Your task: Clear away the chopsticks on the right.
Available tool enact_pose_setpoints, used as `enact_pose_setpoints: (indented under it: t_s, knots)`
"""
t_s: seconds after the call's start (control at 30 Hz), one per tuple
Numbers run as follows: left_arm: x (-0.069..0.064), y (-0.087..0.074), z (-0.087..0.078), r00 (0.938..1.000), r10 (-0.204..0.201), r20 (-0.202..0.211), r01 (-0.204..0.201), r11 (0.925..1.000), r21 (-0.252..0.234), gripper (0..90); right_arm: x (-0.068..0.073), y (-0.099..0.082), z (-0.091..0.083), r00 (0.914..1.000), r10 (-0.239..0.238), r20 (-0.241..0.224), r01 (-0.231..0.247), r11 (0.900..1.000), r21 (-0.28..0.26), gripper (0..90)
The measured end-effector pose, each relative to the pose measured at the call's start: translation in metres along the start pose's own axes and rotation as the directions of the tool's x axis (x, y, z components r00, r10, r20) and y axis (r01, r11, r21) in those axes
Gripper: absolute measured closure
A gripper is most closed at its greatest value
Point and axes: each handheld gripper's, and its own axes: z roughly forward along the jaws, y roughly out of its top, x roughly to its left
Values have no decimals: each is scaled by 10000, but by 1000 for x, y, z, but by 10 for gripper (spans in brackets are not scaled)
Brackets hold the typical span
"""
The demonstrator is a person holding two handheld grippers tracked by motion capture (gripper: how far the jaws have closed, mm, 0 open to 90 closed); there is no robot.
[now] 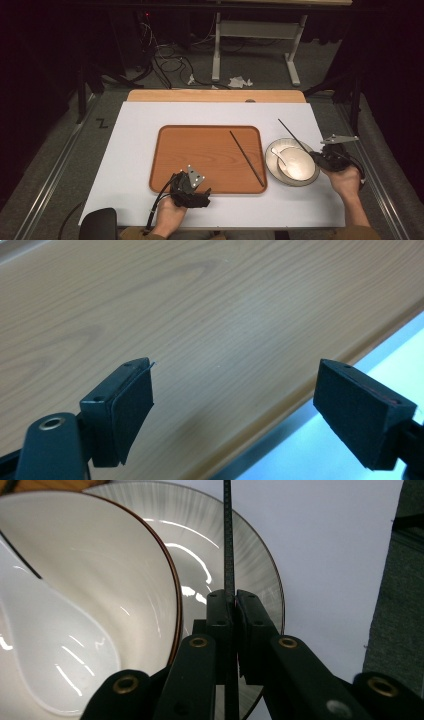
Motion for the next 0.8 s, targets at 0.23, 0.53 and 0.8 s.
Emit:
enact_pose_setpoints:
  t_s: [0.23, 0.53, 0.8]
  knots:
    - [-1, 4, 0, 9997, 209, 98, -208, 9997, -104, 165, 5, 2, -23, 10000, 97, 11, -96, 9950, -998, 866]
    - [0, 8, 1, 9995, 267, 191, -264, 9995, -163, 165, 30, 15, -54, 9985, -378, -392, 298, 9819, -1872, 866]
    - [-1, 12, 7, 9990, 241, 375, -238, 9997, -85, 165, 69, 26, -65, 9821, -950, -1629, 605, 9769, -2048, 865]
